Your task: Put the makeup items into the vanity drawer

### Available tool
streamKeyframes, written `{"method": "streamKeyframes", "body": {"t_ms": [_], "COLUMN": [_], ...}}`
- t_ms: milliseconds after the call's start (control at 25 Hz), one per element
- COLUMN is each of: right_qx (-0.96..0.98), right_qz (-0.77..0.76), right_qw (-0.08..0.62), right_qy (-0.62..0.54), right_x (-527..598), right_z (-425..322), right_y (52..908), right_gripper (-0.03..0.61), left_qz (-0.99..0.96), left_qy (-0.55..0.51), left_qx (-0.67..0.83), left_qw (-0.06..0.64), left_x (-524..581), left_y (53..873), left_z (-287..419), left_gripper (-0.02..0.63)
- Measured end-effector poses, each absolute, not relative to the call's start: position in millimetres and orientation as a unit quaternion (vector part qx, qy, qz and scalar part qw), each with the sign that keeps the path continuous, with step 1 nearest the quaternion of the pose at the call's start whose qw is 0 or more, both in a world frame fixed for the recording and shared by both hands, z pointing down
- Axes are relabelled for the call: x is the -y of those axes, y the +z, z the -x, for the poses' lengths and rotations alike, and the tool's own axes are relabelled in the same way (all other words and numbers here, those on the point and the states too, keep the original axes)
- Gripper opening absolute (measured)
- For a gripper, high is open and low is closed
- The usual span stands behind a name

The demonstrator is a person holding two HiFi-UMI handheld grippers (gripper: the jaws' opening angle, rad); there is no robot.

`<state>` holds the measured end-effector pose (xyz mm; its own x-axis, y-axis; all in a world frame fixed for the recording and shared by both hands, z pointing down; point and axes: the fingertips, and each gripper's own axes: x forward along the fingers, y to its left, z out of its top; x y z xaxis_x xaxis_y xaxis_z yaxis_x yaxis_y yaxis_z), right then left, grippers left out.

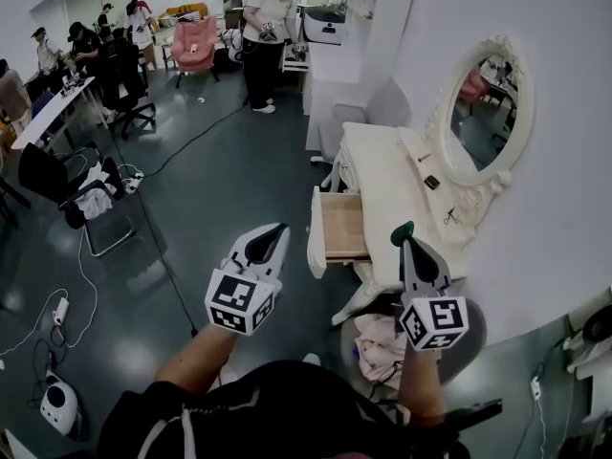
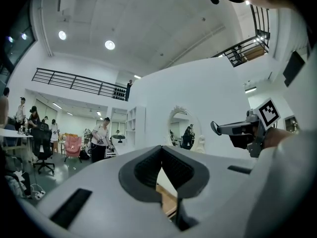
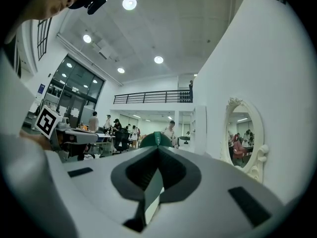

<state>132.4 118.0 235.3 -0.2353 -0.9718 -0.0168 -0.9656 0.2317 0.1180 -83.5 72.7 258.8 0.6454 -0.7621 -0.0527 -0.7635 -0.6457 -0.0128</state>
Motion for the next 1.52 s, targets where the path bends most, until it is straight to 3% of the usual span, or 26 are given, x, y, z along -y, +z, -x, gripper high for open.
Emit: {"method": "streamKeyframes", "body": {"t_ms": [680,1520], "right_qx": [0.797,0.757], "right_qz": [-0.602,-0.651], "right_qw": [0.036,0.062], "right_qy": [-0.031,0.006], "right_x": [4.7,204.6], "right_z": [-228.6,-193.6], "right_y": [256.2,295.6], "right_gripper": [0.005,0.005], "left_qz": [0.906,0.931], "left_qy": [0.001,-0.02], "left_qx": [-0.424,-0.364], "left_qw": [0.0,-0.031], "left_x": [52.0,267.9], "left_y": [278.4,315.9], "left_z": [-22.1,17.2], "left_gripper": [0.004,0.003]}}
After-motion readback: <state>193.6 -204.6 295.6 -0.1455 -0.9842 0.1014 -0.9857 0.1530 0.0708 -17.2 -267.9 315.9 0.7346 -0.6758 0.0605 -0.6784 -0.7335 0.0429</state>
